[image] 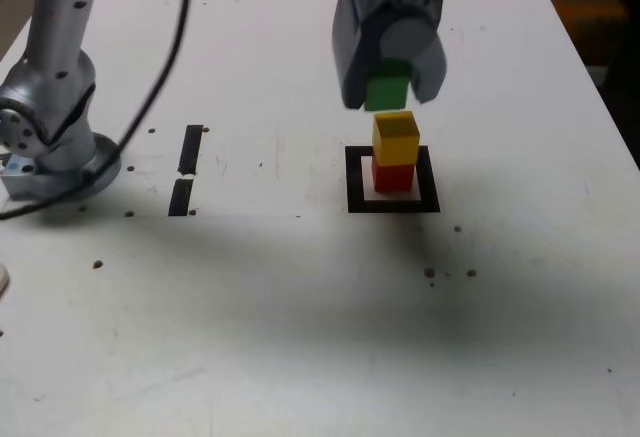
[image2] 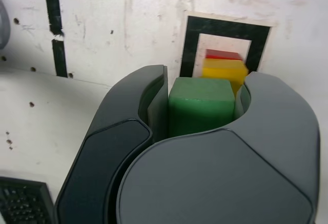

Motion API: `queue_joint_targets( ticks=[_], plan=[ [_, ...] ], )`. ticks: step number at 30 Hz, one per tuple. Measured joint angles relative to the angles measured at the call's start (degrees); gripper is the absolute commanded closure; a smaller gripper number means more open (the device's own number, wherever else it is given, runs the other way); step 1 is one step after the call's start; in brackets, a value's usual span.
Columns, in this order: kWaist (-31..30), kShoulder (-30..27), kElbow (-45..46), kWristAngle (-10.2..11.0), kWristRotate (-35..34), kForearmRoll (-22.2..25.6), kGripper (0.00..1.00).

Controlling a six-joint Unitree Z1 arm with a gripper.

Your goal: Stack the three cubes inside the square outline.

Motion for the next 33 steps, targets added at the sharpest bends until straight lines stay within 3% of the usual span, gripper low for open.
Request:
queue_joint_targets(
  ticks=[33],
  plan=[
    [0.82,2.98,0.1,0.03,-1.29,-2.87,0.74]
  ],
)
